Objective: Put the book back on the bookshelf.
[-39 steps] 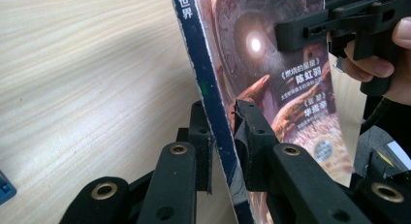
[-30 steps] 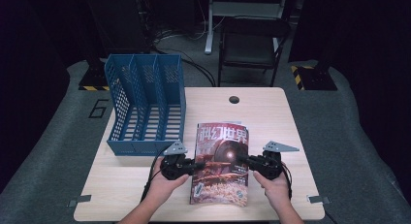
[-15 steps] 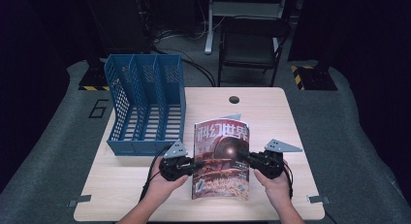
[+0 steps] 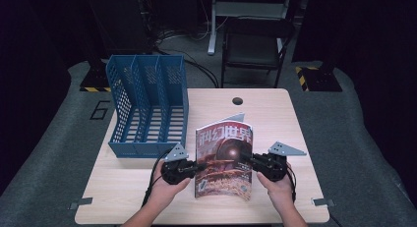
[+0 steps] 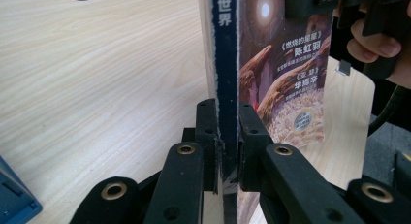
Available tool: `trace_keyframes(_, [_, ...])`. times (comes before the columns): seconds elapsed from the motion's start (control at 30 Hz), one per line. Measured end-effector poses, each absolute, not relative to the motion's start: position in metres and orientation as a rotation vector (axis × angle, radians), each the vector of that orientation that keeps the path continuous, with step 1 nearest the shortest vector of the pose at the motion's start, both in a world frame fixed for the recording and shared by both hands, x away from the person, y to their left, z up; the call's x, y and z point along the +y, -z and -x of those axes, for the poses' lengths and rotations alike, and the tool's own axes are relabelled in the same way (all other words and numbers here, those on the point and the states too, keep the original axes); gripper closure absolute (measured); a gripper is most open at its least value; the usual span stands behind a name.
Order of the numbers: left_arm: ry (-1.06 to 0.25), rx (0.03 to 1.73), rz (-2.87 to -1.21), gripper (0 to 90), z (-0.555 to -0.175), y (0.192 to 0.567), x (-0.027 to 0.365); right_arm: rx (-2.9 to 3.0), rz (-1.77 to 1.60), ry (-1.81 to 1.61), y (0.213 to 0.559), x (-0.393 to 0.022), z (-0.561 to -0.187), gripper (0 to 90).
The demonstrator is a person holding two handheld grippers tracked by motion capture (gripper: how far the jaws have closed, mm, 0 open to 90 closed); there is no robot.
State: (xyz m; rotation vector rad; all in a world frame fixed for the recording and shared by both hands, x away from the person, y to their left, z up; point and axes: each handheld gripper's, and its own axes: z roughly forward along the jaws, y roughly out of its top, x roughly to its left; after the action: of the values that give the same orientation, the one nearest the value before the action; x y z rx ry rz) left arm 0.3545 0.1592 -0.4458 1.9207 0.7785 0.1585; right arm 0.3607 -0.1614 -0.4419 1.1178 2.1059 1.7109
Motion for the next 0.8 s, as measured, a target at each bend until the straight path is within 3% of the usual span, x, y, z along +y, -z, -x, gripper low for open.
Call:
trace_keyframes(0.5, [-0.184, 0.776, -1.900, 84.1, -0.353, 0.451, 0.160, 2.250, -1.245, -1.724, 0.466, -0.165, -0.366, 62.4])
trace_keyframes(0.8, [-0.168, 0.780, -1.901, 84.0, -0.352, 0.448, 0.162, 2.355, -1.241, -1.701, 0.464, -0.166, -0.367, 81.5])
